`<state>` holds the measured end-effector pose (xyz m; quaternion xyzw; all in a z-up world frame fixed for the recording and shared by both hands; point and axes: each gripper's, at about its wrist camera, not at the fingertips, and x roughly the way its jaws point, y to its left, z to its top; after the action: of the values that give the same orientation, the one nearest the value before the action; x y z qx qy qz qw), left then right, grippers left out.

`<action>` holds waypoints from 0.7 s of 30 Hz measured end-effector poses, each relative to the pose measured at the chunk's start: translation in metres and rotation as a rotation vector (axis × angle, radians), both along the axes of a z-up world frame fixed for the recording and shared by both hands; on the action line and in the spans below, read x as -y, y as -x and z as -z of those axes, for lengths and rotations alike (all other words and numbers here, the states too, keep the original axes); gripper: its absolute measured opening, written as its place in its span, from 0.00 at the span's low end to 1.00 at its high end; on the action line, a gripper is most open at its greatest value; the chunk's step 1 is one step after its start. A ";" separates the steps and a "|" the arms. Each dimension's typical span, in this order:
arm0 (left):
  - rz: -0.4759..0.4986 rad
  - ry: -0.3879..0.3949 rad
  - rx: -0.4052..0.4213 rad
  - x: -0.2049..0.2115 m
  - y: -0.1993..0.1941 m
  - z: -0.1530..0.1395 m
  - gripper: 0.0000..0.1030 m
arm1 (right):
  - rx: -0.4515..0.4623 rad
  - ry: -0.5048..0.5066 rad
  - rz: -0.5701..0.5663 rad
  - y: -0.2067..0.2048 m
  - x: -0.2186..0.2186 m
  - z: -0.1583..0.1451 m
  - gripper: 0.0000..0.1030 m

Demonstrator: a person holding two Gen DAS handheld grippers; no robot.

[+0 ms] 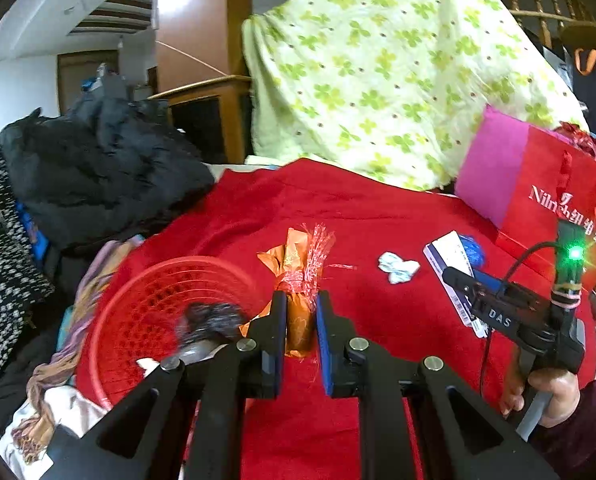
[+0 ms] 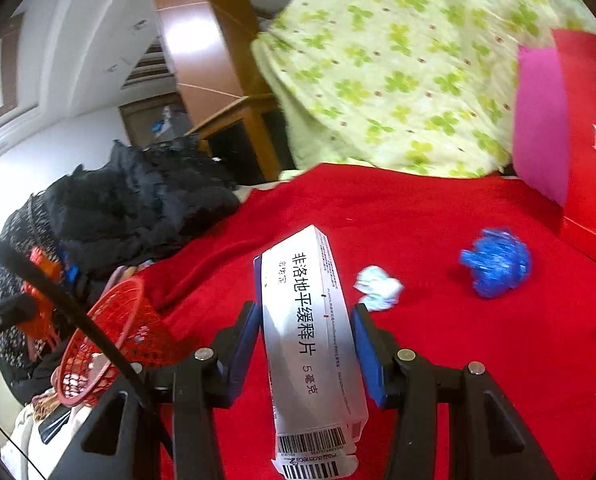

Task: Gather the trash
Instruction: 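Carry the box and candy wrapper to the basket and open both tools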

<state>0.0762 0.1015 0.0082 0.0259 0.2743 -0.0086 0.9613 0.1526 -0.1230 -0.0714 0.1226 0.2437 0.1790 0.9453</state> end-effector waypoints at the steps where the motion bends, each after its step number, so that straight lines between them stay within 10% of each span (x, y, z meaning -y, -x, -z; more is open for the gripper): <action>1: -0.011 -0.005 0.006 -0.004 0.004 -0.001 0.15 | 0.004 -0.003 -0.018 0.002 -0.007 -0.001 0.48; 21: -0.136 0.017 0.018 -0.083 0.027 0.005 0.15 | 0.065 -0.065 -0.251 0.039 -0.116 -0.057 0.49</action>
<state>0.0488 0.1844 0.0037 -0.0008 0.2666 0.0549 0.9622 0.1141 -0.0069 -0.0144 0.1159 0.2203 0.3078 0.9183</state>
